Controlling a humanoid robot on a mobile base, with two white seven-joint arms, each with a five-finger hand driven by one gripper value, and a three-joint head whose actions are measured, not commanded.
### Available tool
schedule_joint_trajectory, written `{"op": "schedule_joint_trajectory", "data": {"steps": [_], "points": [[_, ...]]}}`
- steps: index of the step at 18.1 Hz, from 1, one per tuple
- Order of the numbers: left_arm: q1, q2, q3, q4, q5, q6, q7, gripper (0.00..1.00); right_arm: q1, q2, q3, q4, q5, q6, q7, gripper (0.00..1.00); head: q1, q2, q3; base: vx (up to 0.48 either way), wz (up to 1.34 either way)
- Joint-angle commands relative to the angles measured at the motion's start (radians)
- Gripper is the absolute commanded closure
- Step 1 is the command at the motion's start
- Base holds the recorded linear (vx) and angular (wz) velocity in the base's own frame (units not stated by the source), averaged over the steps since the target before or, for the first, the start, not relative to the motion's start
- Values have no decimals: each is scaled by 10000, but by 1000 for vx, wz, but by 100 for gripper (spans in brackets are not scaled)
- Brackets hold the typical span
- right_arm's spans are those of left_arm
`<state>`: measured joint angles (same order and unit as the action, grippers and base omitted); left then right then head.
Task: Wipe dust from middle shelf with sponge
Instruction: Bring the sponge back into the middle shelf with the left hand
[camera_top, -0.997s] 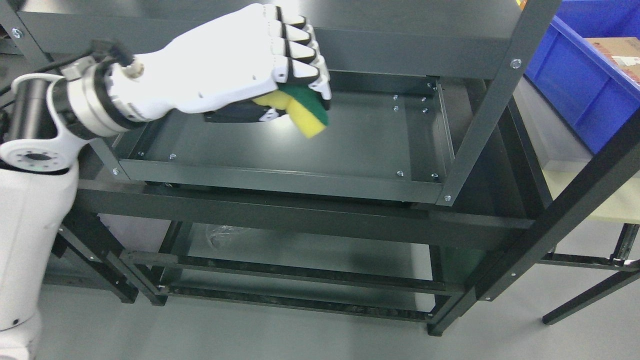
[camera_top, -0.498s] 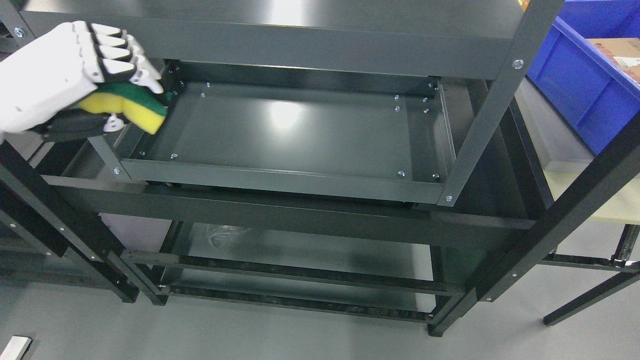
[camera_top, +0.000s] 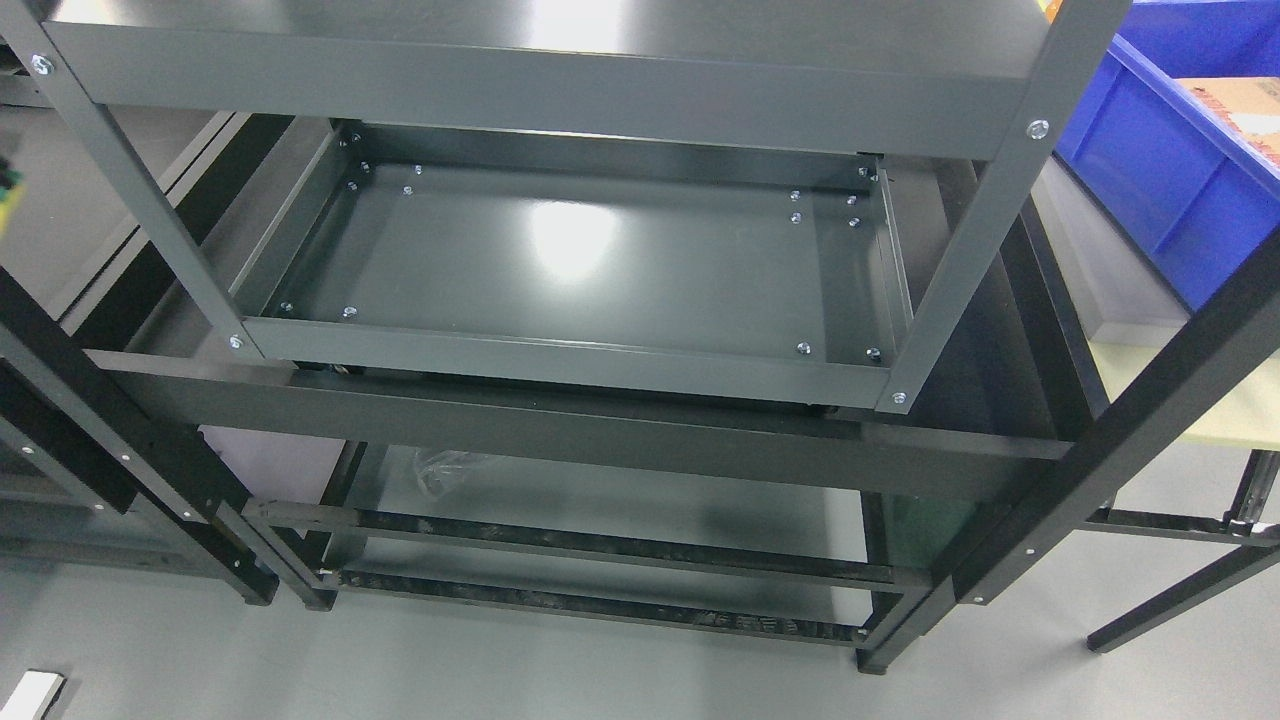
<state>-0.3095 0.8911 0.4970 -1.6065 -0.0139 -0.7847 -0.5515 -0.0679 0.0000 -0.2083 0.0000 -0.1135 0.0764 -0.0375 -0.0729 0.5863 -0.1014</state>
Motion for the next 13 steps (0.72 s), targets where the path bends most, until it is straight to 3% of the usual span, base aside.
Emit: {"op": "schedule_joint_trajectory", "data": {"steps": [1,4,7,13], "points": [[778,846,2318,588,-60,-7,23,100,4,-175,-4,-174,0,3,7,0,0,0,0,0,0],[595,738,1278,22,-60,-7,39,100,-11,-175,-4,-174,0,3,7,0,0,0,0,0,0],[-169,356,-637,-424,-75,-7,161,100,4,-175,-4,-174,0,3,7,0,0,0,0,0,0],[-2731,-1959,-4582,-885,-443,-7,70,100,4,-175,-4,-174,0,3,7,0,0,0,0,0,0]]}}
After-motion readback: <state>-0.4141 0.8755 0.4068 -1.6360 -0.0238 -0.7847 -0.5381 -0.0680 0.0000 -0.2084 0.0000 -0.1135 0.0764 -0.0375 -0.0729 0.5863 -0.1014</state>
